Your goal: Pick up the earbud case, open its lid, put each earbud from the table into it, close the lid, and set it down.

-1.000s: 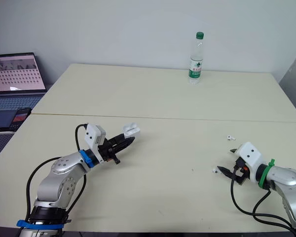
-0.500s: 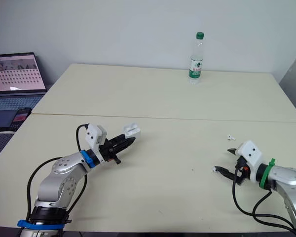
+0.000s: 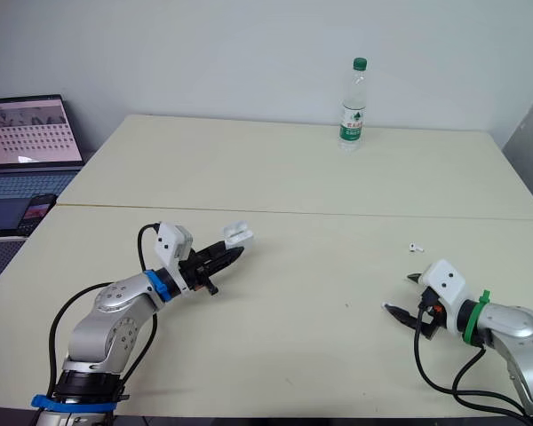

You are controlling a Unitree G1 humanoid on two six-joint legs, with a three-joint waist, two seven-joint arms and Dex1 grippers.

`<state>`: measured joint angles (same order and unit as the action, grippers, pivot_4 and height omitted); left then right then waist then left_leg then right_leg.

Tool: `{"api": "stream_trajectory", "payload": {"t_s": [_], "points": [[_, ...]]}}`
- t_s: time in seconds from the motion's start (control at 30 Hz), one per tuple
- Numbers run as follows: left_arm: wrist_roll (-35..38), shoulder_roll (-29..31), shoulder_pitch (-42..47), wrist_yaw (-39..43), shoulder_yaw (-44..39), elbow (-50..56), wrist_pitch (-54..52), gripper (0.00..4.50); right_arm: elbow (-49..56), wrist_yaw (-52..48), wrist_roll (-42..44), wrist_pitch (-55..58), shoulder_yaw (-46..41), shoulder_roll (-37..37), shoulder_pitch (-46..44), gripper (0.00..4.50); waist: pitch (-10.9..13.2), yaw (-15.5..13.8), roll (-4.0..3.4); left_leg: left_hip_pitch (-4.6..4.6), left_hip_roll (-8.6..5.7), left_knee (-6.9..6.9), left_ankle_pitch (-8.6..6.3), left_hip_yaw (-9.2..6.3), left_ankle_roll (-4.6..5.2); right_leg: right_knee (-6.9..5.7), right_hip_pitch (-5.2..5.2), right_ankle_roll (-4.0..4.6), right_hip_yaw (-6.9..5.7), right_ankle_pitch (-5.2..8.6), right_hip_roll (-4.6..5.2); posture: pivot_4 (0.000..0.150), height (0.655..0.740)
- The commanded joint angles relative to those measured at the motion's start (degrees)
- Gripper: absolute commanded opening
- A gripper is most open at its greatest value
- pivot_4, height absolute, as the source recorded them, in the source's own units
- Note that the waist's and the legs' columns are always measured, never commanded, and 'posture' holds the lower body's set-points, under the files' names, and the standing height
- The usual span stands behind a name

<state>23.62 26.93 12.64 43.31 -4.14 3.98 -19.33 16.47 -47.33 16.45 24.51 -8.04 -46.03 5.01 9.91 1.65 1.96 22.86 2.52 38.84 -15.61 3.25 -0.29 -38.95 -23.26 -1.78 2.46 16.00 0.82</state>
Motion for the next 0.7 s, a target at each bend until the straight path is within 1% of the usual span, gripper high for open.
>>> {"api": "stream_trajectory", "payload": {"t_s": [0.03, 0.7], "points": [[0.3, 0.1, 0.7, 0.2, -0.1, 2.7, 0.6, 0.78, 0.5, 1.2, -1.5, -0.7, -0.7, -0.5, -0.5, 4.48, 0.0, 0.0, 0.0, 0.0, 0.0, 0.0, 0.0, 0.0, 0.0, 0.0, 0.0, 0.0, 0.0, 0.0, 0.0, 0.15, 0.7362], [0.2, -0.2, 0.4, 0.2, 0.2, 2.5, 0.8, 0.78, -3.7, 4.3, -4.1, -2.0, -2.6, -1.1, -3.4, 4.48, 0.0, 0.0, 0.01, -0.02, 0.0, 0.03, 0.0, 0.02, 0.0, -0.01, 0.03, 0.0, 0.02, 0.0, -0.02, 0.15, 0.7362]]}}
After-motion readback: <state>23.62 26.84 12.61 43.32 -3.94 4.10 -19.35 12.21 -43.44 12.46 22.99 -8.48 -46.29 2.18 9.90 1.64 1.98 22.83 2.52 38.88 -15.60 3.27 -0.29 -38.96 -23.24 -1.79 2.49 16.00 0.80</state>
